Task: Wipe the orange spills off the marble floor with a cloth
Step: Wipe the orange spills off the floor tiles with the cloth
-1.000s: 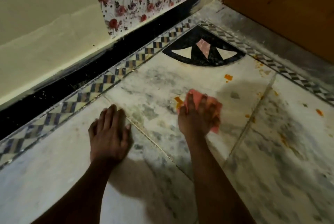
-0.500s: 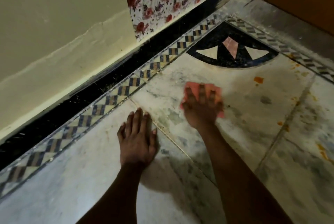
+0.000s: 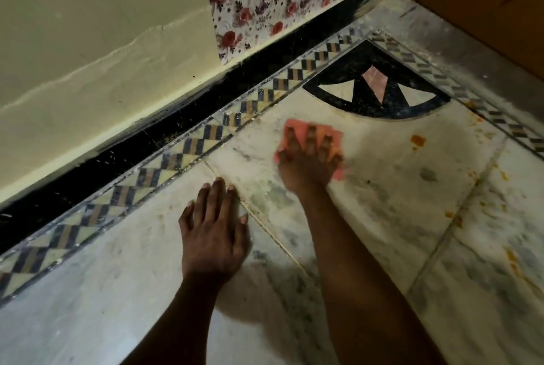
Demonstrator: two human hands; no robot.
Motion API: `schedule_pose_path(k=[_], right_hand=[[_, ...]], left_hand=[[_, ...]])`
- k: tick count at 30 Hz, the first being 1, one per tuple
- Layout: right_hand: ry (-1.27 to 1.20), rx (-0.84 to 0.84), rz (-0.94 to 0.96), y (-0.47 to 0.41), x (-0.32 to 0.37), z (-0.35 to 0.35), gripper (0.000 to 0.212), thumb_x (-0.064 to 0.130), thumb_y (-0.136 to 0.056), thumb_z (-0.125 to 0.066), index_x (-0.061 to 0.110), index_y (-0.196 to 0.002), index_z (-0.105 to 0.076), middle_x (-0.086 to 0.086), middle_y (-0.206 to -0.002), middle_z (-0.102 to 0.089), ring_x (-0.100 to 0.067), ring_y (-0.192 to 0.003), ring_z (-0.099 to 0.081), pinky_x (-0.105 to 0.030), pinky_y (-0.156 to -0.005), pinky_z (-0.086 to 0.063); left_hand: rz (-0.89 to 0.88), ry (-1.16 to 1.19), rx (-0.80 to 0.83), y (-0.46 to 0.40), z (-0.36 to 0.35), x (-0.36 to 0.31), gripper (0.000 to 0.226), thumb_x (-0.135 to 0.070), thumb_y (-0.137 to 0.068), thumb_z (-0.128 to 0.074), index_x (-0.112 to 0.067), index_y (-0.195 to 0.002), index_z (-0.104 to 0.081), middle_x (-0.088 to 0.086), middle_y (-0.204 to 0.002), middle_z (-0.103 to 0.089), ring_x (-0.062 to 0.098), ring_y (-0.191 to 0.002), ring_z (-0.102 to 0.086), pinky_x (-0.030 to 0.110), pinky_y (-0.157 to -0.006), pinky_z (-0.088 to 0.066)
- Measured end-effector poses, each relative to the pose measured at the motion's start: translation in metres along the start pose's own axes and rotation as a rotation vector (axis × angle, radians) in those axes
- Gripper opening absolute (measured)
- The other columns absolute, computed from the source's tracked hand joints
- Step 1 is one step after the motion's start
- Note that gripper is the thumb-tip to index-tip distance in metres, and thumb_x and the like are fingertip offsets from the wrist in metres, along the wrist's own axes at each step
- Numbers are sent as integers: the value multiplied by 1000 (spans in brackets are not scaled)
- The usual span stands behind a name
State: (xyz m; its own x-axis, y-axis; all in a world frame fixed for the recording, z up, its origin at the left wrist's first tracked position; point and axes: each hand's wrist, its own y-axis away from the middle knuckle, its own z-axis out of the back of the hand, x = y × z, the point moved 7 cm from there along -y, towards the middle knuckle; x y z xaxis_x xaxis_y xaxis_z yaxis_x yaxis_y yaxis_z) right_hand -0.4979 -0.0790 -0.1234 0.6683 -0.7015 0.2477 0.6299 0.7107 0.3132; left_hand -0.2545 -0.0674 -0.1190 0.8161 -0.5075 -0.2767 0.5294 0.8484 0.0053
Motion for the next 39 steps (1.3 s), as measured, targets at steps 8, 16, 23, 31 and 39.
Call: schedule_pose_path(k=[8, 16, 23, 31, 39], right_hand=[[72, -170, 174, 79, -84, -15, 58, 68, -98, -26, 67, -155, -16, 11, -176, -7, -31, -163, -7, -61, -124, -16], [40, -93, 70, -26, 27, -3, 64, 59, -107, -26, 52, -162, 5, 0, -174, 21, -40, -159, 20, -73, -123, 6], [140, -175, 441, 66, -13, -20, 54, 67, -104, -22, 64, -157, -14, 15, -176, -6, -23, -164, -3, -51, -129, -4], [-35, -71, -38, -50, 35, -1, 65, 64, -105, -24, 53, -162, 6, 2, -175, 21, -41, -159, 20, -72, -123, 5], [171, -102, 347, 24, -44, -6, 58, 74, -100, -8, 65, -156, 1, 10, -176, 0, -33, -163, -6, -60, -127, -11]], left_hand=[[3, -10, -11, 0, 1, -2, 65, -52, -105, -31, -24, -163, -34, 3, -175, -20, 24, -163, -15, 51, -125, -21], [-7, -28, 2, 0, -5, 2, 65, -52, -105, -30, -25, -165, -29, 2, -176, -15, 23, -164, -10, 49, -127, -13], [0, -22, -23, 0, -2, 0, 65, -51, -103, -36, -22, -161, -39, 3, -175, -23, 25, -162, -18, 51, -125, -21], [0, -24, -33, 0, -4, 1, 65, -53, -105, -30, -24, -163, -35, 1, -175, -20, 22, -163, -14, 50, -126, -21], [-3, -20, -32, 0, -4, 2, 65, -52, -104, -32, -24, -162, -37, 1, -176, -20, 22, -164, -13, 51, -125, -22]])
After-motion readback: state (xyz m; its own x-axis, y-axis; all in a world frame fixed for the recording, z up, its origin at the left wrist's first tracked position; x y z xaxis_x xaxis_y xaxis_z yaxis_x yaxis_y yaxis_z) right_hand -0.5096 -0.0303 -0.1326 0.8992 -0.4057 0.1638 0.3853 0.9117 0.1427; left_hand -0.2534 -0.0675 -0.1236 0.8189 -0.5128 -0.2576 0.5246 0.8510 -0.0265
